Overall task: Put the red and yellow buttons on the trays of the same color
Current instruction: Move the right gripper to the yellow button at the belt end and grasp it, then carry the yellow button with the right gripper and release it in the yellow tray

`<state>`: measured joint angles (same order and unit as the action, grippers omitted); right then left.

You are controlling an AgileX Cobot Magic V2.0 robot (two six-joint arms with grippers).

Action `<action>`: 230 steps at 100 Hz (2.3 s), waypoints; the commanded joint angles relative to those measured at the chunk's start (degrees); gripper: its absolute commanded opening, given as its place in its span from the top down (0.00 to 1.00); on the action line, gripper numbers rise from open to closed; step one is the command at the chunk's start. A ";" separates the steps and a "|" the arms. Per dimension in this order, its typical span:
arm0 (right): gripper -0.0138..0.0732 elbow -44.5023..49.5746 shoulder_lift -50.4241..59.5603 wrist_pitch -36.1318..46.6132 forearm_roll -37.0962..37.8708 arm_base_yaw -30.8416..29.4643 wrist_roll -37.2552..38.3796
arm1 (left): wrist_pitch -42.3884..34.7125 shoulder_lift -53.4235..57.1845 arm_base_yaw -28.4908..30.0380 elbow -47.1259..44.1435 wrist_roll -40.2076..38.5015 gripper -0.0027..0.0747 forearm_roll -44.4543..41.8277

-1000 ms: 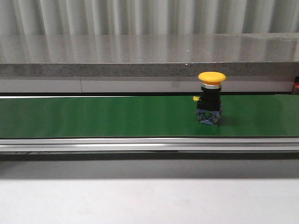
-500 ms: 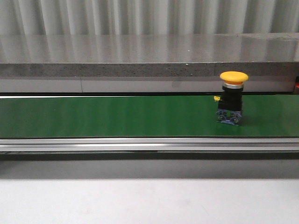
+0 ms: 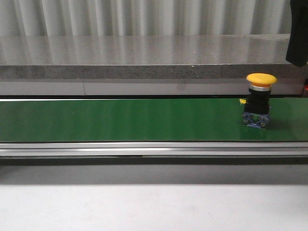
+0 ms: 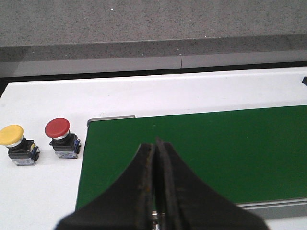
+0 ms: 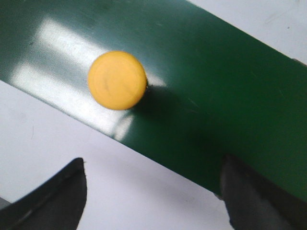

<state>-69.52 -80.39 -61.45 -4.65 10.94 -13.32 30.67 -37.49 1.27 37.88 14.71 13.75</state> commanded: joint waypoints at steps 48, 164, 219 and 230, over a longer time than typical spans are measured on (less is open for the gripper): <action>0.26 -1.19 -8.48 9.27 -1.79 0.14 -0.62 | -4.22 0.05 -0.37 1.56 -0.12 0.99 1.06; 0.70 11.20 10.23 8.36 10.56 -33.92 22.04 | -4.22 0.05 -0.37 1.56 -0.12 0.99 1.50; 0.70 20.31 10.23 17.02 10.82 -38.79 26.76 | -4.22 0.05 -0.37 1.56 -0.12 0.99 1.50; 0.70 22.85 10.06 19.81 10.96 -38.79 27.51 | -4.22 0.05 -0.37 1.56 -0.12 0.99 1.50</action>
<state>-46.89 -71.78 -45.67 4.98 -27.41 13.56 30.58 -37.49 1.27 37.88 14.71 14.10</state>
